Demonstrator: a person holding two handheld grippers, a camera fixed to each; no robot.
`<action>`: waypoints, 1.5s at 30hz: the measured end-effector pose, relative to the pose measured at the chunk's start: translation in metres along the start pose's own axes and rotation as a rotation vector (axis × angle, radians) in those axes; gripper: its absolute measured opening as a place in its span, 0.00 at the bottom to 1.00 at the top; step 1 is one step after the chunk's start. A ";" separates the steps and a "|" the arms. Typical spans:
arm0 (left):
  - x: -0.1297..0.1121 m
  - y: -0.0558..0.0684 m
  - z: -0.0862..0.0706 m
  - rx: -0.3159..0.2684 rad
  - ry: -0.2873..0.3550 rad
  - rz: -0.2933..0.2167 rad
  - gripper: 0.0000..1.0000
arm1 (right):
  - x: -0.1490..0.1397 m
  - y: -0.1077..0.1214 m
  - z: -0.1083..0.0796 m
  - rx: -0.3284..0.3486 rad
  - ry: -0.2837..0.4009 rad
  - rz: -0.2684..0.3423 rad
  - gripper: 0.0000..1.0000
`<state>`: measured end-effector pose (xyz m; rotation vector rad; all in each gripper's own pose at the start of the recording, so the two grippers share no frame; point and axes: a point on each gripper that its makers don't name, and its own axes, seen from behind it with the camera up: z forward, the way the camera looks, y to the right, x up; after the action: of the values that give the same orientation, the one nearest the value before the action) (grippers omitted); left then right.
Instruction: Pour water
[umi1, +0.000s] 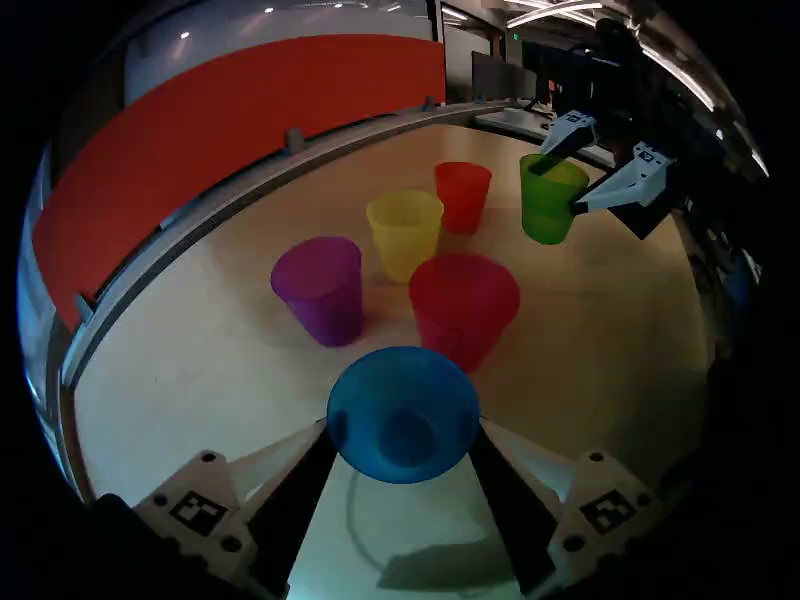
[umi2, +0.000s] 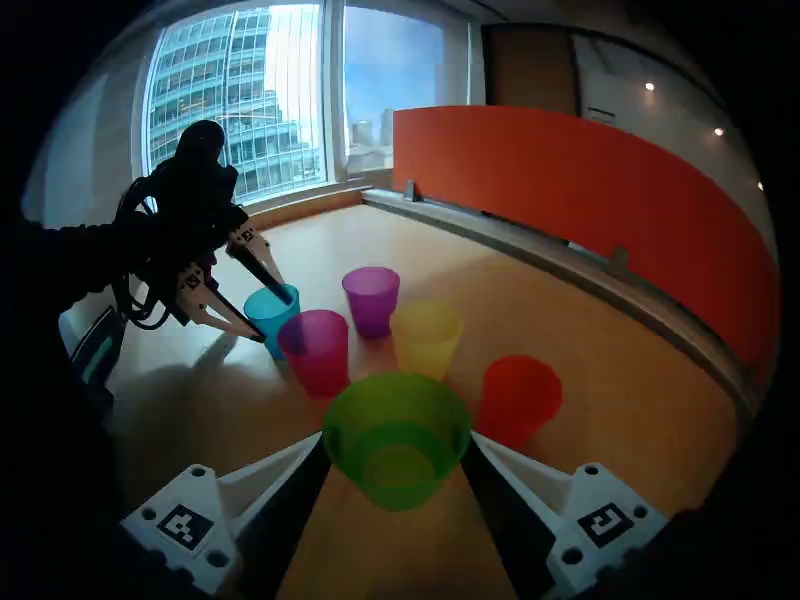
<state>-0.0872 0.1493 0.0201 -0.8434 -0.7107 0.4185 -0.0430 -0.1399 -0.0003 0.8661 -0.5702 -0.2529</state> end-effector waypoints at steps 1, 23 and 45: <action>-0.001 0.000 0.000 0.001 -0.001 -0.002 0.86 | 0.000 0.000 0.001 0.000 0.000 0.002 0.91; -0.021 0.006 0.004 -0.022 -0.046 -0.028 0.87 | -0.026 0.000 0.015 -0.008 -0.035 -0.004 0.91; -0.041 0.004 -0.012 -0.007 -0.078 -0.036 0.87 | -0.042 0.001 0.024 -0.013 -0.050 0.016 0.91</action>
<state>-0.1074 0.1213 -0.0043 -0.8237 -0.7988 0.4186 -0.0912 -0.1368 -0.0024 0.8440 -0.6210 -0.2644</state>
